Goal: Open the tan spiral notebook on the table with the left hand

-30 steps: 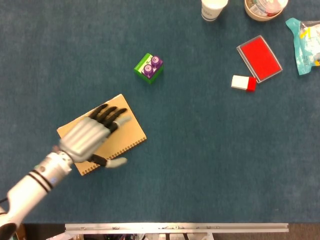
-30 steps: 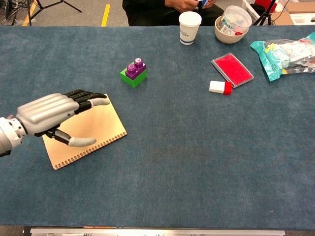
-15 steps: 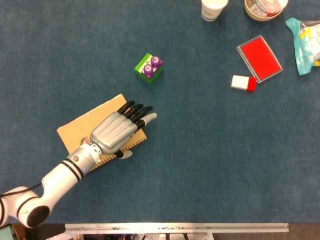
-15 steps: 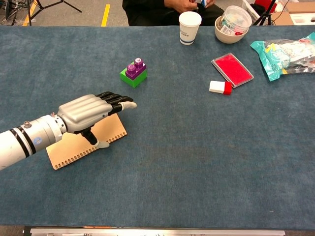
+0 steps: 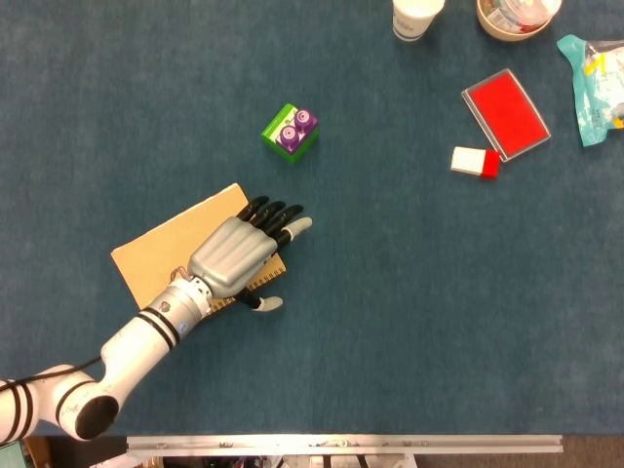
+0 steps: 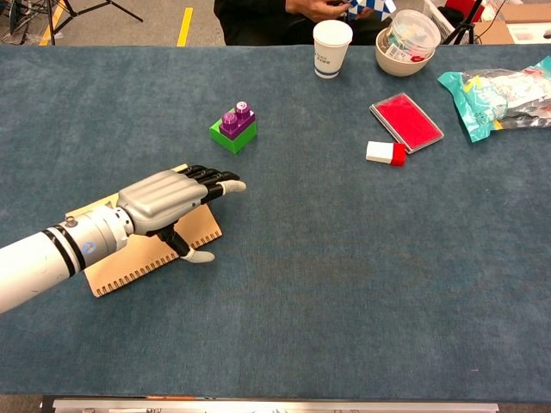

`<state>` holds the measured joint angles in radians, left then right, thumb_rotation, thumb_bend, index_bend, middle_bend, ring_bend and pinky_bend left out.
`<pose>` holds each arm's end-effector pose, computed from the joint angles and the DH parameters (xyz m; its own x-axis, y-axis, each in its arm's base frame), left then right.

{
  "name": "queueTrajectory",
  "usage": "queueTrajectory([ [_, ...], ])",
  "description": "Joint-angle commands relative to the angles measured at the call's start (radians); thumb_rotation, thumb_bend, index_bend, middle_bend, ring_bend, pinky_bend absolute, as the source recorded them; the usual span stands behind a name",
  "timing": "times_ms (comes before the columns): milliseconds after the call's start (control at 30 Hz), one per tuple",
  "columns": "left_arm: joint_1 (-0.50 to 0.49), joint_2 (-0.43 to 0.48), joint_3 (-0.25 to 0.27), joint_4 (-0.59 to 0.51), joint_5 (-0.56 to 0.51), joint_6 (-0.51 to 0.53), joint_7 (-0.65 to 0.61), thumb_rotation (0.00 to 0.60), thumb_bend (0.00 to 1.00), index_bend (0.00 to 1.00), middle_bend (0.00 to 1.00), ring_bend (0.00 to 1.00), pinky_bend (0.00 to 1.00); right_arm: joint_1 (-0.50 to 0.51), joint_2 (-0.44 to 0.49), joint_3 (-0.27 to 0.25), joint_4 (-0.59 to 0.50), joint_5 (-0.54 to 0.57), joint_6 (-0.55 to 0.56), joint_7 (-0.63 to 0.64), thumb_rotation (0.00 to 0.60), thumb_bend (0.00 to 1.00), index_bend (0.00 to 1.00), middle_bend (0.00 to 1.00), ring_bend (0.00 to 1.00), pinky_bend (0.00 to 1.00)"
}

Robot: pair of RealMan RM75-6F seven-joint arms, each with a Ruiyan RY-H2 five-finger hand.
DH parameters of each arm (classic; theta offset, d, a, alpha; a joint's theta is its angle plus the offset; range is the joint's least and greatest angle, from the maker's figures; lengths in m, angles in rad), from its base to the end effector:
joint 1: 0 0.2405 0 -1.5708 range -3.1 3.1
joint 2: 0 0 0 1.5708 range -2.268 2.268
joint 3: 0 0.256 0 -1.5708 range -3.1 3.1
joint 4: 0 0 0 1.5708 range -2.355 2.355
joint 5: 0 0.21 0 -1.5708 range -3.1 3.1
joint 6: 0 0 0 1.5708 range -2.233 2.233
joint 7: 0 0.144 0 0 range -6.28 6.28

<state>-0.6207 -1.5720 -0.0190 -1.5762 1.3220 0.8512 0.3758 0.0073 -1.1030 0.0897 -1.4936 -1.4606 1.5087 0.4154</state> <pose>-0.1639 0.2533 -0.0628 0.5531 0.4296 0.7138 0.7832 -0.5602 -0.2697 -0.3482 -0.1643 0.1891 0.1233 0.0733 0.9897 -0.9892 0.0881 0.1167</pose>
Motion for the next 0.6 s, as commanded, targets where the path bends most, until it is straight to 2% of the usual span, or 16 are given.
queueTrajectory([
  [33,-0.005,-0.021,0.0,0.021,-0.018,0.002,0.015,0.365,0.15,0.0,0.0,0.0,0.02,-0.002,0.001,0.0,0.0,0.001,0.002,0.001,0.6,0.62,0.5,0.4,0.32,0.42],
  [367,-0.016,-0.067,-0.008,0.077,-0.081,0.007,0.052,0.371,0.15,0.0,0.0,0.0,0.02,-0.011,0.002,0.0,0.008,0.003,0.007,0.012,0.6,0.61,0.5,0.4,0.32,0.42],
  [533,-0.021,-0.074,-0.007,0.094,-0.096,0.013,0.068,0.415,0.15,0.0,0.0,0.0,0.02,-0.013,0.002,0.001,0.012,0.005,0.008,0.017,0.6,0.62,0.5,0.4,0.32,0.42],
  [600,-0.023,-0.077,-0.009,0.099,-0.102,0.016,0.072,0.462,0.15,0.0,0.0,0.0,0.02,-0.015,0.003,0.001,0.013,0.005,0.009,0.018,0.6,0.62,0.5,0.4,0.32,0.42],
])
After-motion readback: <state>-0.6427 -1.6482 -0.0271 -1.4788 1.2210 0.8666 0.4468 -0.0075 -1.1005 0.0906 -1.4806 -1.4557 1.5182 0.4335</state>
